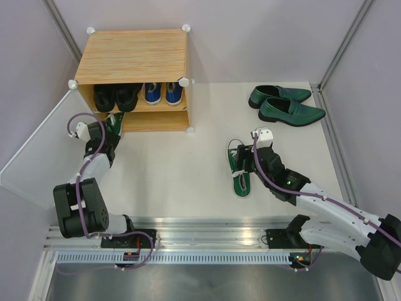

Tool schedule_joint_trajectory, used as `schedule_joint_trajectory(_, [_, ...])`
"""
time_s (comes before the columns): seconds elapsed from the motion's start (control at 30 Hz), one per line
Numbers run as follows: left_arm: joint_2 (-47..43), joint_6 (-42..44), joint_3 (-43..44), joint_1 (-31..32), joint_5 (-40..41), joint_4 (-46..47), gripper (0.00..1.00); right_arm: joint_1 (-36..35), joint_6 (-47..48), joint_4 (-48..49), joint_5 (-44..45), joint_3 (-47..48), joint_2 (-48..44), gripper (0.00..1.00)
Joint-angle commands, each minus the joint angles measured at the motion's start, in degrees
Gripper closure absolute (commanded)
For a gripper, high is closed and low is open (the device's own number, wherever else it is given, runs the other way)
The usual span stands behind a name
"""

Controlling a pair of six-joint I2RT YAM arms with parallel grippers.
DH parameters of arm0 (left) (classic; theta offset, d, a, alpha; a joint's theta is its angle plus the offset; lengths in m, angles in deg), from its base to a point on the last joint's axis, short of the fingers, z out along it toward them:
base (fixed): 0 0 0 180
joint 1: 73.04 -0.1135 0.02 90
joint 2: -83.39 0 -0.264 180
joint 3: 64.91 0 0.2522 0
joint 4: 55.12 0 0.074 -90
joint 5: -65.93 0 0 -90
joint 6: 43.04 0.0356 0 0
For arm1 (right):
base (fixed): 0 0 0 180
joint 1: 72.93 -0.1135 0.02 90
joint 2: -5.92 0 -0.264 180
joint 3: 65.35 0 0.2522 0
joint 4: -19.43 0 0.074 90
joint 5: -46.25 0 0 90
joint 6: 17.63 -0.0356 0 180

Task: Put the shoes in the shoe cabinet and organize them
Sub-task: Place the shoe in the shoe cabinet.

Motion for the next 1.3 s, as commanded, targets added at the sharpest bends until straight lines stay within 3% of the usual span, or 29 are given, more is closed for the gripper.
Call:
schedule_joint_trajectory(0.0, [1.20,-12.46,-0.27,-2.66,-2.21,-0.57,0.51,0.09,0.12,1.69,0.23,0.45,-0.97,0.20])
schedule_joint_trajectory(0.4, [8.66,-18.35,1.40,-6.80,-6.00,1.44,0.65,0.17,0.29,1.77,0.84,0.71,0.17,0.20])
schedule_joint_trajectory(0.9, [15.70,-21.69,5.62,-6.89,-3.02,5.13,0.66,0.09,0.82,1.60,2.69,1.41,2.37,0.20])
schedule_joint_trajectory(1.27, [20.88,-22.67,9.22,-6.89,-6.09,10.06,0.66,0.17,1.17,1.69,3.21,2.03,3.95,0.20])
